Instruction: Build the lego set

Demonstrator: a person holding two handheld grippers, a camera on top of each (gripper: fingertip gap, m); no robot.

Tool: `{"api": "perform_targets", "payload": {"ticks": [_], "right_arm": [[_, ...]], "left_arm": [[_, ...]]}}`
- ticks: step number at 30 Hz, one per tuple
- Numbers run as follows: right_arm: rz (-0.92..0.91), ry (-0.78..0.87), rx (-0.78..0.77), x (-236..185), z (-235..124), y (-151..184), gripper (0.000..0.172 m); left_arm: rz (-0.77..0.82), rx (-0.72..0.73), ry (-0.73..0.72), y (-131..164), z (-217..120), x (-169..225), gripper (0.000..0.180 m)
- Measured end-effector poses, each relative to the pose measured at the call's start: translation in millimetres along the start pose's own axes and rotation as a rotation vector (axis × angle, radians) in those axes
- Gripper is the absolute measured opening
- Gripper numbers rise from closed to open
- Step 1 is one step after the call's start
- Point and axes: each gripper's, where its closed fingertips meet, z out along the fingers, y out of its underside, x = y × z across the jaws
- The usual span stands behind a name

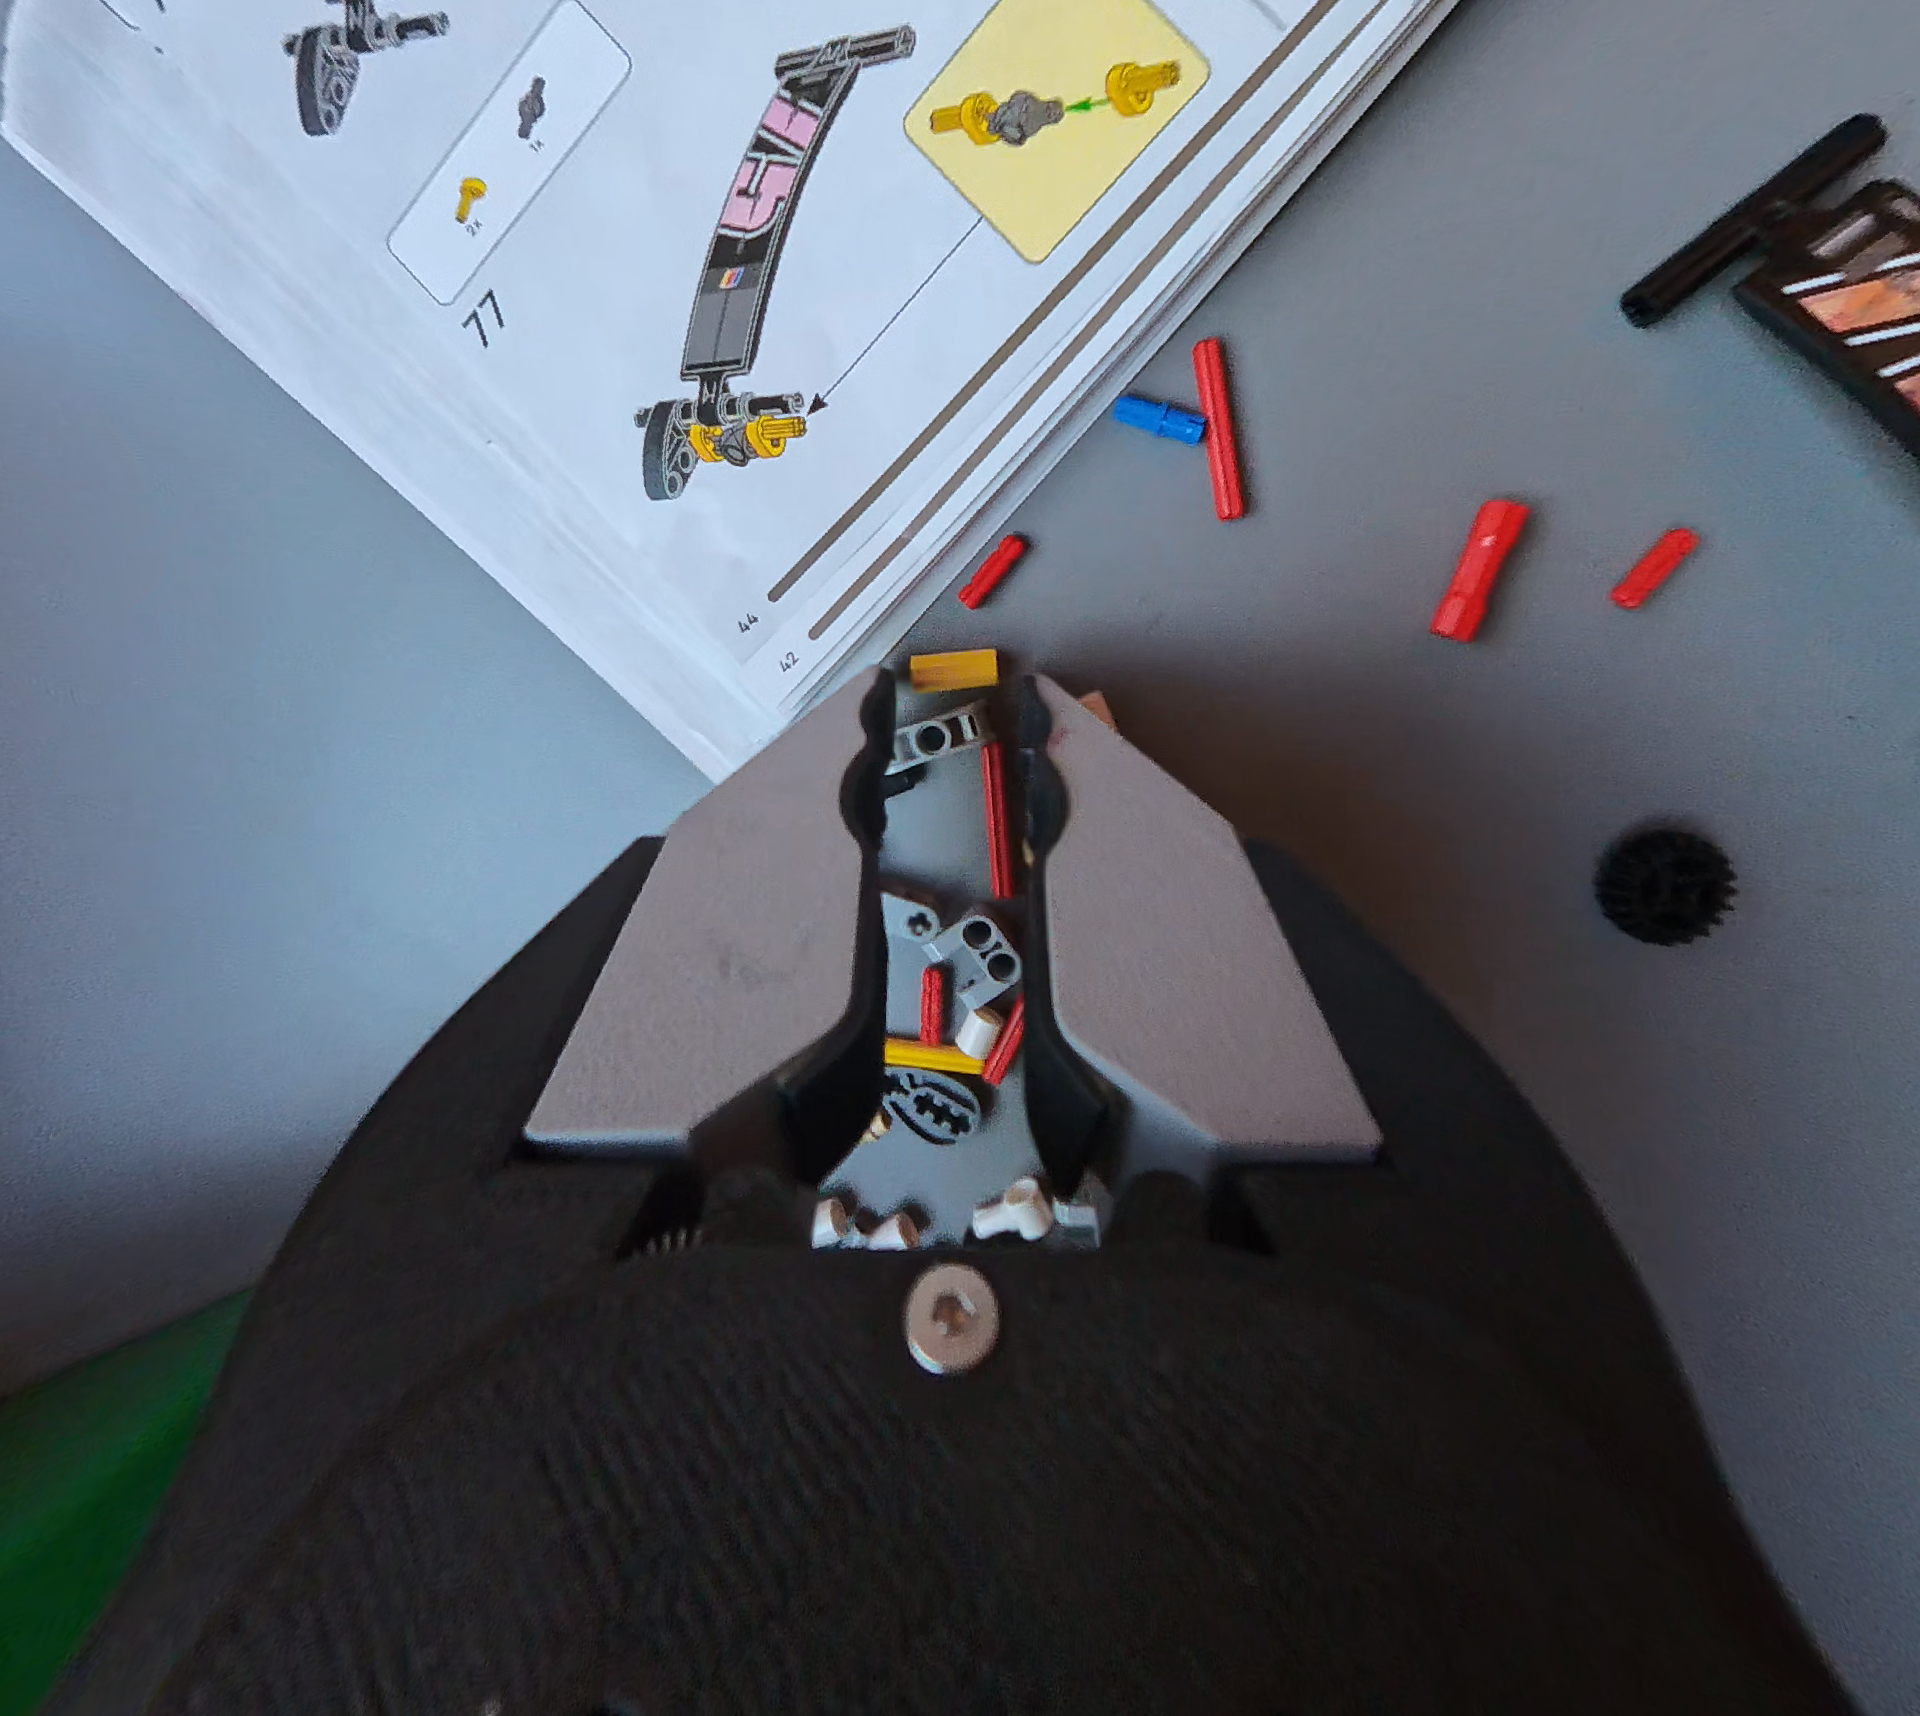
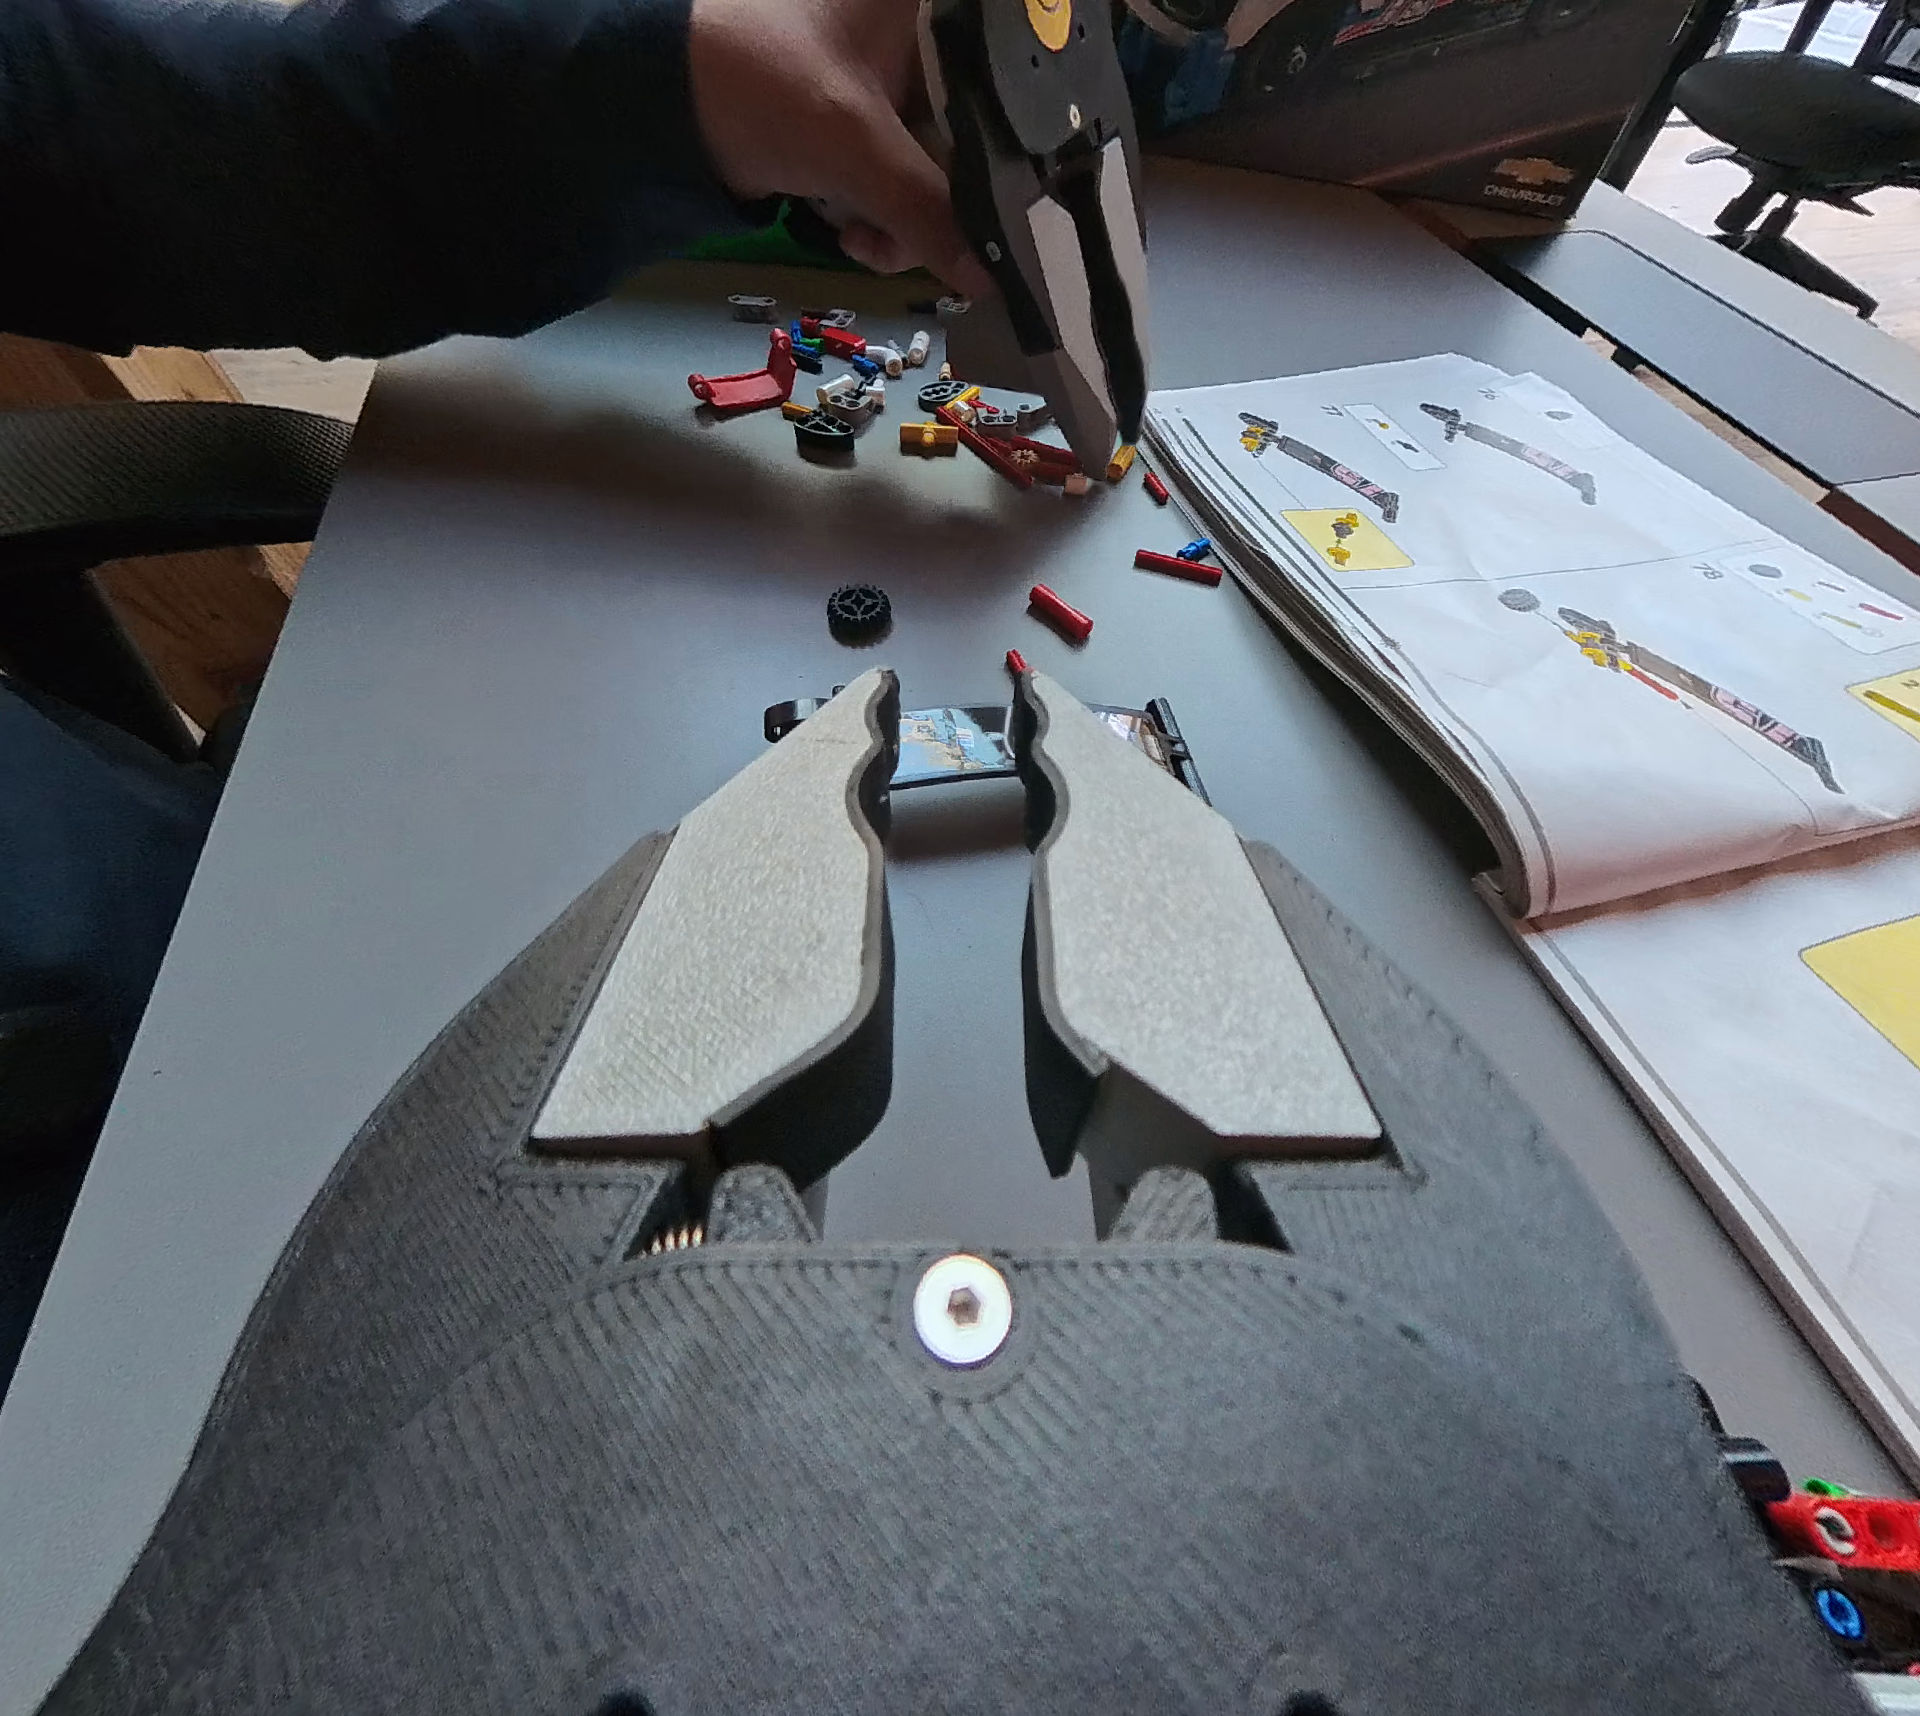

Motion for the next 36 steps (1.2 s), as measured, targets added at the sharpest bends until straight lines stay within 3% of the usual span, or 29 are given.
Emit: {"api": "perform_targets", "payload": {"ticks": [18,27,32,36], "right_arm": [[-0.033,0.016,-0.009,2.1,-0.3,0.6,0.016],[-0.032,0.02,-0.007,2.9,-0.6,0.3,0.016],[-0.035,0.018,-0.007,1.9,-0.6,0.0,0.016],[-0.04,0.017,-0.007,0.5,-0.6,-0.6,0.016]], "left_arm": [[0.016,0.082,0.052,-11.2,-9.8,8.2,0.013],[0.221,0.173,0.183,-30.9,-42.0,92.0,0.013],[0.304,0.145,0.212,-25.4,-36.8,126.7,0.014],[0.322,0.094,0.175,-17.7,-19.8,126.4,0.014]]}}
